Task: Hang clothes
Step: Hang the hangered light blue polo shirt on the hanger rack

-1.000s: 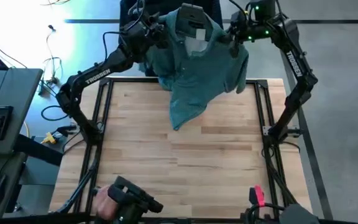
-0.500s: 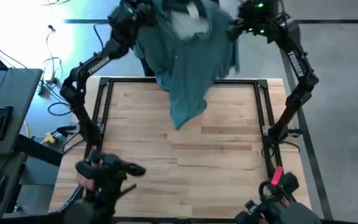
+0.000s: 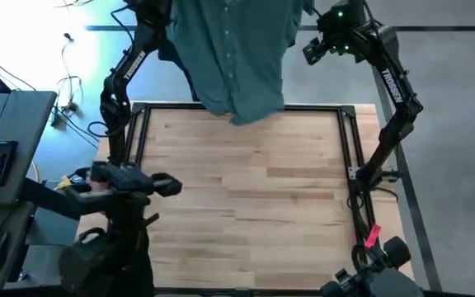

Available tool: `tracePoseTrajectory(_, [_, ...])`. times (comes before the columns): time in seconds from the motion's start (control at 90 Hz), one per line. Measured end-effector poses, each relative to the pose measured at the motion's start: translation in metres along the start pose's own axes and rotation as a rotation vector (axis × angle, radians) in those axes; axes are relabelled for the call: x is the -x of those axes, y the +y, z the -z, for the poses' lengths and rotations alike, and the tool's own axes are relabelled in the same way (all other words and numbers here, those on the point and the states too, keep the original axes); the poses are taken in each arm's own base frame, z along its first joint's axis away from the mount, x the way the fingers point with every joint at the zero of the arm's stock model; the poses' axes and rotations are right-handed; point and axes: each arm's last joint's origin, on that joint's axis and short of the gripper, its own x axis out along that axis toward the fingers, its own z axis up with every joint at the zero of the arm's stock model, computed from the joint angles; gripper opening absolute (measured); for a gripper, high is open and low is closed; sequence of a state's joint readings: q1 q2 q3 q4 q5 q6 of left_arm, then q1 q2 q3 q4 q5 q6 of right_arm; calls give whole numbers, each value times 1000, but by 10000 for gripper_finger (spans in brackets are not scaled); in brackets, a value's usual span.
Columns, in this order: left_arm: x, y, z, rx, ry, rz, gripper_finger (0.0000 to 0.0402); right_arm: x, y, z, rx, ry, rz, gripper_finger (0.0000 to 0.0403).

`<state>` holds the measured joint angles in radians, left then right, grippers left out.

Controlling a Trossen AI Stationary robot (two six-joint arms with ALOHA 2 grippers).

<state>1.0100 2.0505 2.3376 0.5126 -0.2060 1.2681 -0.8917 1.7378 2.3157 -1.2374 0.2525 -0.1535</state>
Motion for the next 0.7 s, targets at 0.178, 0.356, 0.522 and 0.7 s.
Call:
tracePoseTrajectory(0.178, [-2,11,2,-5,-43,-41,54,0,1,1,-15,13,-12,197])
tracePoseTrajectory(0.356, [-4,27,13,-43,-37,-159,54,0,1,3,-15,30,-25,195])
tracePoseTrajectory(0.522, [-8,40,46,-99,83,-206,54,0,2,6,-2,61,-35,194])
tracePoseTrajectory(0.7, [-9,51,83,-165,322,-251,54,0,2,8,5,78,-39,194])
